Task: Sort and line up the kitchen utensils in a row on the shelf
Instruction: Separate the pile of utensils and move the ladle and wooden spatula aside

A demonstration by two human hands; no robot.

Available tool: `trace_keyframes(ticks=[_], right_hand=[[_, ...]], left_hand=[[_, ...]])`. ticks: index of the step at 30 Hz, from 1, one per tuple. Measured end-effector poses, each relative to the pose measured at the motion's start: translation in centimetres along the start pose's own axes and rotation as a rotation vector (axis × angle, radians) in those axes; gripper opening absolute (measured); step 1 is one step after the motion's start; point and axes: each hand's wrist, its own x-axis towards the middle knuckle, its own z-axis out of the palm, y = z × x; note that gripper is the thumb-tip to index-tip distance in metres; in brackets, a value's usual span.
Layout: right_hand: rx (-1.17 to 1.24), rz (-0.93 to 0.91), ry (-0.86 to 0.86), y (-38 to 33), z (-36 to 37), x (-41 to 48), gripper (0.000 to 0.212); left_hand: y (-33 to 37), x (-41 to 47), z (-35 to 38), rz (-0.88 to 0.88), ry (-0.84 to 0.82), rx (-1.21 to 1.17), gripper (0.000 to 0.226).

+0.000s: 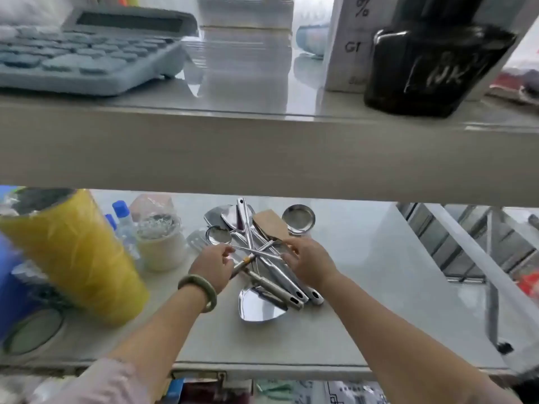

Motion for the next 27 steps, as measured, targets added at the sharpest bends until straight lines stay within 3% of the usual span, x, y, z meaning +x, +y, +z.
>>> trace_keyframes(ticks=[5,9,13,18,21,27], right_hand=[[-0.199,0.036,-0.215,-0.7,2.0,0.8,0.024],[-0.207,0.083,-0.218,-0.1,2.9,0.9,0.032],[0.001,0.188,-0.184,0.8,2.7,0.1,0.032],[0.419,0.366,-0.040,1.9,2.3,-0.5,0.027],[0.536,0.458,-0.007,2.6,2.7,-0.3,0.023],[0.406,0.610,-0.013,3.5,2.1,-0.6,0.033]], left_hand=[[1.9,0.4,2.8,-0.130,-0.012,0.001,0.017],[2.4,0.4,3.4,-0.136,0.045,0.116,0.019],[1.9,0.2,3.0,-0.201,0.040,0.150,0.026],[1.6,-0.1,2.9,-0.212,-0.193,0.164,0.027],[2.1,-0.2,3.0,-0.193,-0.286,0.201,0.026],[2.8,-1.5,3.1,-0.163,-0.033,0.222,0.017]])
